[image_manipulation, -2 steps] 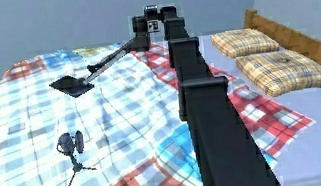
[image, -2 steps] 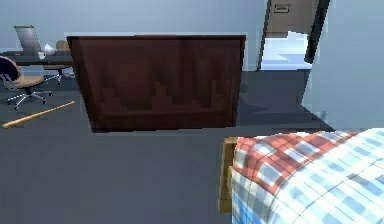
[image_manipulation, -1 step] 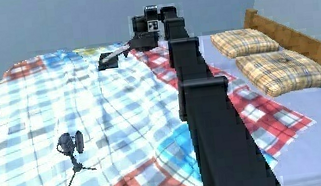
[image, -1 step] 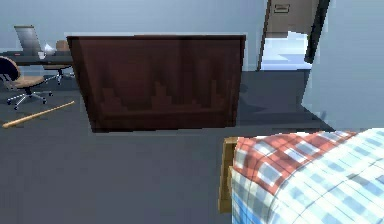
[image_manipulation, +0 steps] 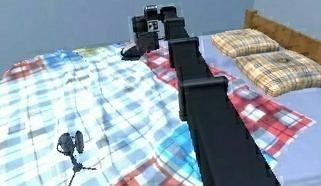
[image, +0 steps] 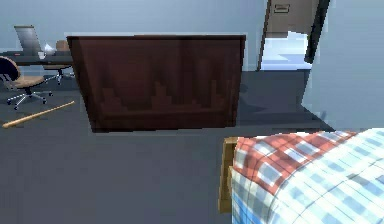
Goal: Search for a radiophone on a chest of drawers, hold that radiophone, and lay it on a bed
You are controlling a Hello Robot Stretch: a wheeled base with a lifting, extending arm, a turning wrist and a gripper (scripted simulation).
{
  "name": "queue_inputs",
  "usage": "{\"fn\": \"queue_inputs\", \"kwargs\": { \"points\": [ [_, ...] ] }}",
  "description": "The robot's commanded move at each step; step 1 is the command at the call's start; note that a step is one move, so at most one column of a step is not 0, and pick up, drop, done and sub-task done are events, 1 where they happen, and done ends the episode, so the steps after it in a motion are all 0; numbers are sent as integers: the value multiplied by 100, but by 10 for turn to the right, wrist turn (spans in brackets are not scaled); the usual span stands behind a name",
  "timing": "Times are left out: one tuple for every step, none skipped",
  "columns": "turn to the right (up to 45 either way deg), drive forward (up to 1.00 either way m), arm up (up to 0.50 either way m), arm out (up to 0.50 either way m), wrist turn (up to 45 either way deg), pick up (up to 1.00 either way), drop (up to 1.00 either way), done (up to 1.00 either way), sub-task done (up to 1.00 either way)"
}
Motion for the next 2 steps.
{"fn": "queue_inputs", "kwargs": {
  "points": [
    [0,0,-4,0,0,0,0,0,0],
    [0,0,-32,0,0,0,0,0,0]
  ]
}}
